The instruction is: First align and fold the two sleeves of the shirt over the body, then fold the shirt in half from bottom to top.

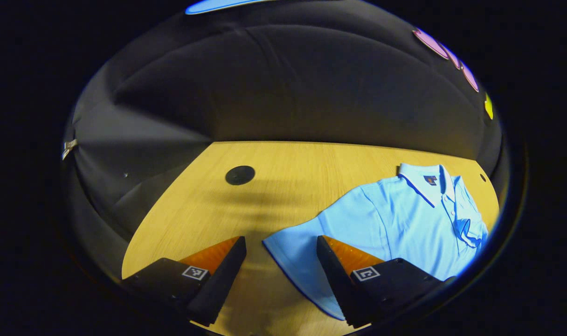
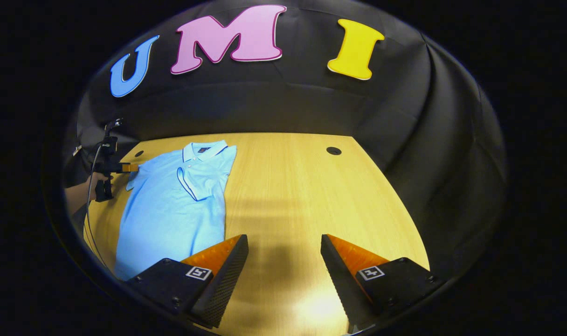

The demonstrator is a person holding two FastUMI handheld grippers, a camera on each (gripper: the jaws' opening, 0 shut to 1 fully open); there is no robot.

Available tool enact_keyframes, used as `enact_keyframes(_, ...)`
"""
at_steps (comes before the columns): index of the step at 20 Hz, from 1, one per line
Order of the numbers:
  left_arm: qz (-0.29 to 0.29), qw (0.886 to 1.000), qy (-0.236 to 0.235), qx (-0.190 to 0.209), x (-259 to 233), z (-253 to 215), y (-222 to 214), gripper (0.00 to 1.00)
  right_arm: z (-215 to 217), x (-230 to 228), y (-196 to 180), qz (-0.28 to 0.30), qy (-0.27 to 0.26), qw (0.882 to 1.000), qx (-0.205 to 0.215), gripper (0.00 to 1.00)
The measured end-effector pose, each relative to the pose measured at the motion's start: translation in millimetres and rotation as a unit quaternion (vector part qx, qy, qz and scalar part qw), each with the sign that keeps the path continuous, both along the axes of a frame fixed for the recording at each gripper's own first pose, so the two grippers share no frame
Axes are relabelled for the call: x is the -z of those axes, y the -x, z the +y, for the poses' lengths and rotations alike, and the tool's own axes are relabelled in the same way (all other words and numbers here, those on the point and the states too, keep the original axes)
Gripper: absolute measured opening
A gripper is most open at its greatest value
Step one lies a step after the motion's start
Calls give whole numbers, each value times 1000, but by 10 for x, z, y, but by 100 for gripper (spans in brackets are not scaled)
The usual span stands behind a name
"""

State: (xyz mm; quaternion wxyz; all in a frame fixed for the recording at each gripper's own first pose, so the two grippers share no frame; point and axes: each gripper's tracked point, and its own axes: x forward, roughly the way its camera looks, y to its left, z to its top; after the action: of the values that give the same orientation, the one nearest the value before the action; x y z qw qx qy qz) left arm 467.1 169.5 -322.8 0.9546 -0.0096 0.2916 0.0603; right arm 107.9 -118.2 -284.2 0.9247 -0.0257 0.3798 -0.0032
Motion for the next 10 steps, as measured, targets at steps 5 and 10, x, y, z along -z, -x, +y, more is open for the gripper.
enact_keyframes(5, 5, 1000, 24, 17, 15, -131, -90, 84, -66, 34, 67, -13, 2, 1000, -1, 98)
enact_keyframes(10, 4, 999, 38, 30, 11, -238, -106, 26, 32, 206, 124, -7, -18, 1000, -7, 98)
